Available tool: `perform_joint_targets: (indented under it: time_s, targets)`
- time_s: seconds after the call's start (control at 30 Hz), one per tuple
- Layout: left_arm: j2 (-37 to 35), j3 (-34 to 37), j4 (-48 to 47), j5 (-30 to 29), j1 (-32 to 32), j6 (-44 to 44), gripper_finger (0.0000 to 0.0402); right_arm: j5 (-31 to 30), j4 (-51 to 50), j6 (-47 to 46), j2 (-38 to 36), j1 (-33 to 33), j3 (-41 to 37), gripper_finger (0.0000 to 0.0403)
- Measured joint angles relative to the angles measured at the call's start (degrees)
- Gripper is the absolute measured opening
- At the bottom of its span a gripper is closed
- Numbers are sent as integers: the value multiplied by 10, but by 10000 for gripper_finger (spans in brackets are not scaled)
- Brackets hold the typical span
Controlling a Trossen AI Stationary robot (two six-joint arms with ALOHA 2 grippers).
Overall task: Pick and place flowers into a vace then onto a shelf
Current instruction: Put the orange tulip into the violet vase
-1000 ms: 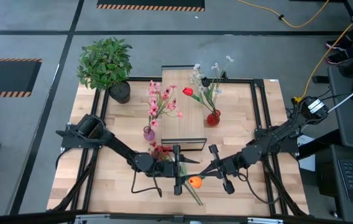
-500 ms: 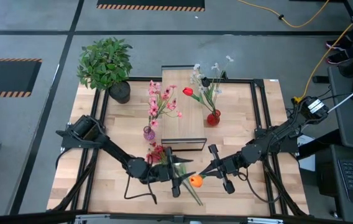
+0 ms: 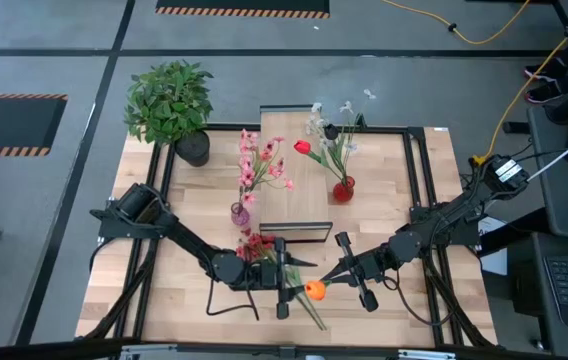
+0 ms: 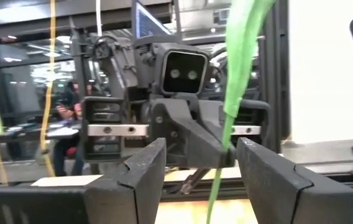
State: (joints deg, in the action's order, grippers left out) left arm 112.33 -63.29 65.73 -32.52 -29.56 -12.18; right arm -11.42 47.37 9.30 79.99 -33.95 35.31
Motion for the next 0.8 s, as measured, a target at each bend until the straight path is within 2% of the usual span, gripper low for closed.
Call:
perform_joint_targets:
  time_s: [0.13, 0.5, 0.67, 0.8]
  targets:
    - [0, 0, 0, 44, 10, 25, 190, 0, 0, 0, 0, 0, 0, 0]
    - [0, -35, -61, 76, 28, 36, 188, 0, -2, 0, 0, 1, 0, 0]
    - [0, -38, -77, 85, 27, 40, 169, 0, -5, 0, 0, 1, 0, 0]
    - [0, -38, -81, 93, 27, 41, 139, -8, -5, 1, 0, 1, 0, 0]
